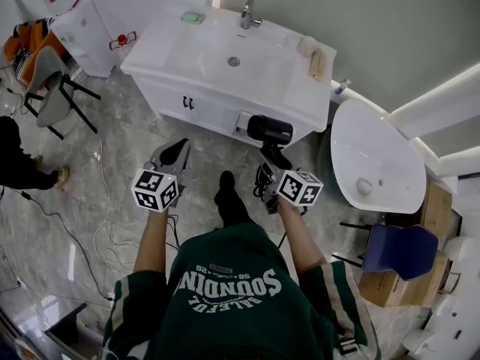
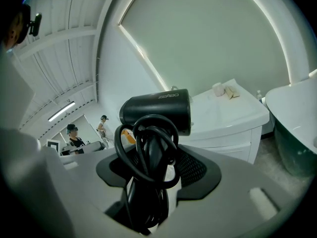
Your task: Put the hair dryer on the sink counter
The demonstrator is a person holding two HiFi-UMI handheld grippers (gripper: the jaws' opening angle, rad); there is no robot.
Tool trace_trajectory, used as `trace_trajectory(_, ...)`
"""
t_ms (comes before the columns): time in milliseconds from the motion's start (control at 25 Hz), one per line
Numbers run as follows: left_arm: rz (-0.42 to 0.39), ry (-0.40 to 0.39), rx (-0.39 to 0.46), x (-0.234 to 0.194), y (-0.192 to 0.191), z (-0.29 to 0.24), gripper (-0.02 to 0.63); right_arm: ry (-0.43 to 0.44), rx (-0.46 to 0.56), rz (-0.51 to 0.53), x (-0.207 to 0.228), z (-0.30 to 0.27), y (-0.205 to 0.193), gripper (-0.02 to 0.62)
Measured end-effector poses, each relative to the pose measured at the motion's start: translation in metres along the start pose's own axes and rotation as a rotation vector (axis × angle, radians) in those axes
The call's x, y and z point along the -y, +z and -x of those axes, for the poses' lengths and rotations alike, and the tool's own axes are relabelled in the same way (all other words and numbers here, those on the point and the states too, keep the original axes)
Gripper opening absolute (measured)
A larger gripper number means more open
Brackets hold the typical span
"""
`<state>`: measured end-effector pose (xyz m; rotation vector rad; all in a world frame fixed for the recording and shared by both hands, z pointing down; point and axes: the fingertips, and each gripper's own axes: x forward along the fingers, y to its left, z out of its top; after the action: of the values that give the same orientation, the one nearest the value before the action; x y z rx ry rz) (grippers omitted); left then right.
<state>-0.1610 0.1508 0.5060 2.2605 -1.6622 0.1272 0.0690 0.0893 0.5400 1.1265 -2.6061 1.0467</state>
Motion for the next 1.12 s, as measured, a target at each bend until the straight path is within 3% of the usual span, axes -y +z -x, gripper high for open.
trace_trajectory(600,-0.002,-0.001,-0.001,-0.098,0.079,-0.169,0.052,0.004,0.004,0.016,0.059,-0.157,0.13,0.235)
trace_trajectory(1120,-0.039,-0.131,-0.034,-0.088,0.111,-0.292,0.052,-0.078,0.045,0.014,0.122,-0.181,0.192,0.235)
